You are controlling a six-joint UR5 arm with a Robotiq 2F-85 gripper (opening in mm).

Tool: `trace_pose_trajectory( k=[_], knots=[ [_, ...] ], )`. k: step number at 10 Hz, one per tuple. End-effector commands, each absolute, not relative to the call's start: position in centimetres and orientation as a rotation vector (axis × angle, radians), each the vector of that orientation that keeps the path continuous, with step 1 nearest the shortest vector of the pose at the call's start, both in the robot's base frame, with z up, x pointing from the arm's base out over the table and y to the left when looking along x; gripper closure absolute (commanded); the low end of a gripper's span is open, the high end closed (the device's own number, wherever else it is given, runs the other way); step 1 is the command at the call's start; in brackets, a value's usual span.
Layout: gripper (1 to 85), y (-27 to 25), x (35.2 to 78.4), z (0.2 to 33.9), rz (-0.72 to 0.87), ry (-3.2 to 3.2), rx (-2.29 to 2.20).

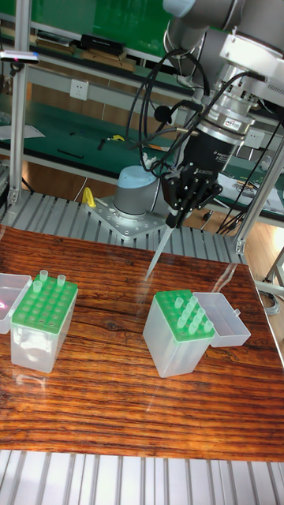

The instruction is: Transfer all large pipette tips from one holder to another

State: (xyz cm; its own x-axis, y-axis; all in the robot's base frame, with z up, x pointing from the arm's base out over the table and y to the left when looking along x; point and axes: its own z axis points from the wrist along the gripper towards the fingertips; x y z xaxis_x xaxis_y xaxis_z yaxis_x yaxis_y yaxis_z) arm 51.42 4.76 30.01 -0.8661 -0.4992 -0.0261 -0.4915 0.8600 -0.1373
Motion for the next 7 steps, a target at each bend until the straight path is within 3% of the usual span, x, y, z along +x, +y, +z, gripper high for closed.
trace_pose_trajectory(
  k=[1,7],
  knots=[
    [75.0,6.3,51.8,29.8,-0.081,2.928,-0.844],
    [76.7,7.8,50.9,29.8,0.036,3.034,-0.455]
  ],
)
